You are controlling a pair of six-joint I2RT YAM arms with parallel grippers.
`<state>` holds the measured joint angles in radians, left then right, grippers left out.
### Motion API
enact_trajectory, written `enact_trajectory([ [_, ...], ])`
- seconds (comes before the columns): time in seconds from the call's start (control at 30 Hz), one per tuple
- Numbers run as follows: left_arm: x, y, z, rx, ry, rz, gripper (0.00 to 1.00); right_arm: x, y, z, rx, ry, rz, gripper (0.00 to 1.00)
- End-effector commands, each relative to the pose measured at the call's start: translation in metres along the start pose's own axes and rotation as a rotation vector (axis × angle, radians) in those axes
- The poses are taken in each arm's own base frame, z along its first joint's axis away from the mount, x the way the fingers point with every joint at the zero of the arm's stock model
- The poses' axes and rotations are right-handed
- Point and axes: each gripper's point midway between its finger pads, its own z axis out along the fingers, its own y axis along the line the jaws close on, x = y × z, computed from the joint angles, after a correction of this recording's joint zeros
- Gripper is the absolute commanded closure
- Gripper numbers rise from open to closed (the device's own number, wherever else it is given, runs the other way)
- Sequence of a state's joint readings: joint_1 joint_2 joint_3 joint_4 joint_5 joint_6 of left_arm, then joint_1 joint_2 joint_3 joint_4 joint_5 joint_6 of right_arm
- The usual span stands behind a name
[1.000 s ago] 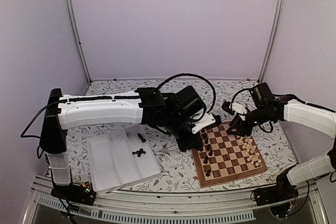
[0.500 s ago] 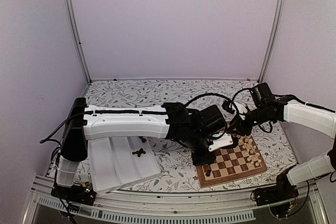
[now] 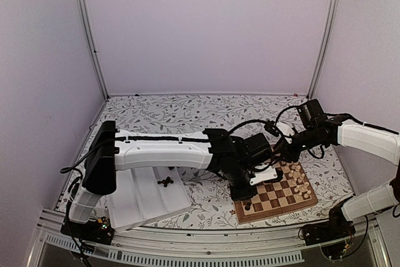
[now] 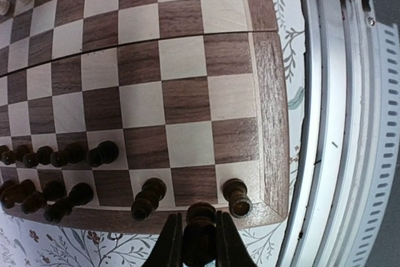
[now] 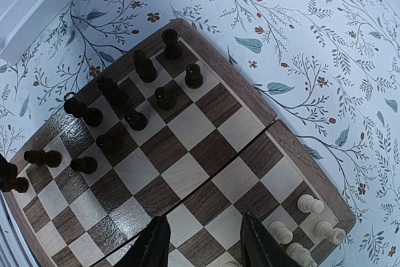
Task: Set up the chess pieces on the board
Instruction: Place the chess piece on the chessboard.
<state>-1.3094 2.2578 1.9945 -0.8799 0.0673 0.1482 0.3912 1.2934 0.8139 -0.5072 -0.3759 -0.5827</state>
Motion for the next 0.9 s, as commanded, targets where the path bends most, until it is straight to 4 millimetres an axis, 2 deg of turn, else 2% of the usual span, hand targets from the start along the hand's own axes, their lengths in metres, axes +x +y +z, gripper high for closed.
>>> enact_trajectory([
  [0.0, -0.002, -0.005, 0.002, 0.007, 0.005, 0.019, 1.0, 0.0, -0.002, 0.0, 0.008, -0.008, 0.008, 0.58],
  [0.87, 0.0, -0.006, 0.013, 0.012, 0.022, 0.026, 0.94, 0.003, -0.002, 0.002, 0.003, 0.002, 0.011, 0.58],
])
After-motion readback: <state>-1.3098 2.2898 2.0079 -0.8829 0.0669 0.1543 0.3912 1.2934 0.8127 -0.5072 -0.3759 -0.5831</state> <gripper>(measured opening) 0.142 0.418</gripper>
